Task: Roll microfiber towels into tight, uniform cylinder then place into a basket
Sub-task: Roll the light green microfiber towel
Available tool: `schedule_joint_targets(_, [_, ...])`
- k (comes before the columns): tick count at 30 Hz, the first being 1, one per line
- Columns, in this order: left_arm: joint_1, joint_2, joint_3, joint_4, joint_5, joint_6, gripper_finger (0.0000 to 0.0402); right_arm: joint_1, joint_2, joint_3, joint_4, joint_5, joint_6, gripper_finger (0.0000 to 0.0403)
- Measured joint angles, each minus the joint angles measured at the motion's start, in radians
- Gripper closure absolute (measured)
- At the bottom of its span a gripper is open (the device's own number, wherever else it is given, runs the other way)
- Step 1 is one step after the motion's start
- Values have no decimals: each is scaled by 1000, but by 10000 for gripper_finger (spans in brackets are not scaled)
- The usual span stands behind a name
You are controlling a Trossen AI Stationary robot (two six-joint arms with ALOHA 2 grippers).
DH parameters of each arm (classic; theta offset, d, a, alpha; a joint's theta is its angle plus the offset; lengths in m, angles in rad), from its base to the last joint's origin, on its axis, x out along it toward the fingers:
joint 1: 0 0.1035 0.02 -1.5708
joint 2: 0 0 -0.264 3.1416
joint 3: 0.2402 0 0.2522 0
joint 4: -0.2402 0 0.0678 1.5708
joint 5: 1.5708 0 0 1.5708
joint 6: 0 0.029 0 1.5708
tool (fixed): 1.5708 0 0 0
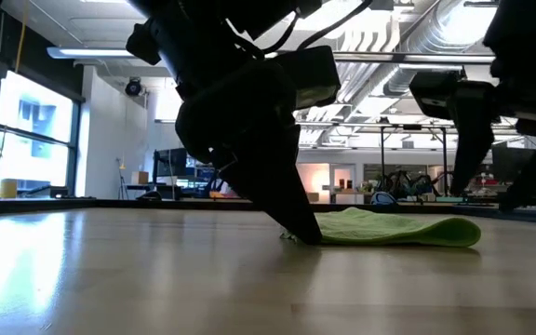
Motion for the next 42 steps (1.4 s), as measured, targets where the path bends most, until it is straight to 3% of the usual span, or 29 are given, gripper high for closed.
schedule_joint_targets(8, [7, 0, 0, -4, 5, -11, 241, -35, 40, 0, 0, -45, -52, 261])
schedule_joint_targets(18, [15, 0, 0, -3, 8, -18, 241, -35, 101, 2, 32, -26, -133, 261])
schedule_joint_targets(31, [15, -1, 0, 25, 170, -290, 241, -41, 104, 1, 32, -21, 95, 261])
schedule_joint_targets(42, [20, 2, -1, 50, 161, -266, 241, -41, 106, 0, 42, -22, 208, 289])
